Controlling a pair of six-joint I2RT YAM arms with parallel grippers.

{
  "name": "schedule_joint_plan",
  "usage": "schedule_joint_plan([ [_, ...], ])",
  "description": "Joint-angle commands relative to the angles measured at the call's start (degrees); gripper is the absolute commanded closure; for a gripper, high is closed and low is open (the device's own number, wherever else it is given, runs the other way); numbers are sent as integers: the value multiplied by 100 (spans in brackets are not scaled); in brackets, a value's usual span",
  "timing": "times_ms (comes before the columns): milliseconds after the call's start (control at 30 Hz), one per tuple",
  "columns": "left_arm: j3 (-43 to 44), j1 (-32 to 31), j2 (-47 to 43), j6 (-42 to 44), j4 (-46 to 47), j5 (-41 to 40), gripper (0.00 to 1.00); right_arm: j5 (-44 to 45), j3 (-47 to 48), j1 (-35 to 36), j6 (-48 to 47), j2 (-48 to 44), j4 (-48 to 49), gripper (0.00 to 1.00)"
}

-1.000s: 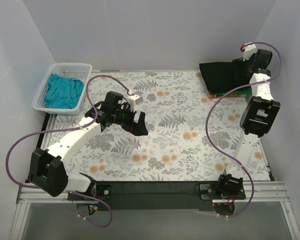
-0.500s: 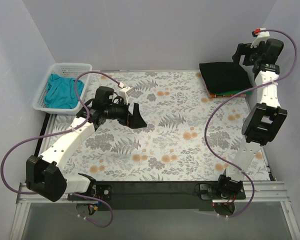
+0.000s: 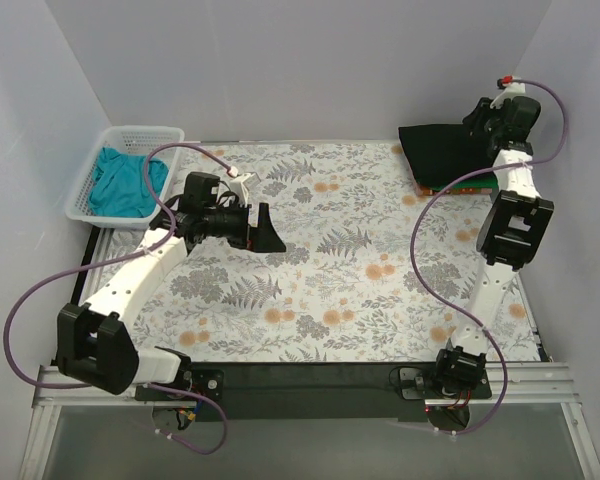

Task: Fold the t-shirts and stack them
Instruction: Neatly place the folded tshirt to the corner

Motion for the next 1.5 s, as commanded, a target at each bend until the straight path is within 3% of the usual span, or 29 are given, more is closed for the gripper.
schedule_joint_plan([
  [0,234,177,131,107,-280,103,2,253,588,-14,480,556,458,57],
  [267,357,450,386,107,-411,305,2,1027,238,-198,991,1049,827,59],
  [533,366,512,439,89,-403,454,2,1098,18,-410,571,848,854,56],
  [700,410,512,404,37,-359,551,2,896,-796,-410,-510,40,854,52],
  [833,270,512,255,-43,-236,612,2,720,-1659,-410,-942,-978,862,47],
  [1033,76,512,-71,-130,-148,552,2,860,-2732,-418,-1390,-1789,854,47],
  [1467,23,512,-308,-122,-367,305,2,1317,-2523,-418,-1698,-1052,854,48],
])
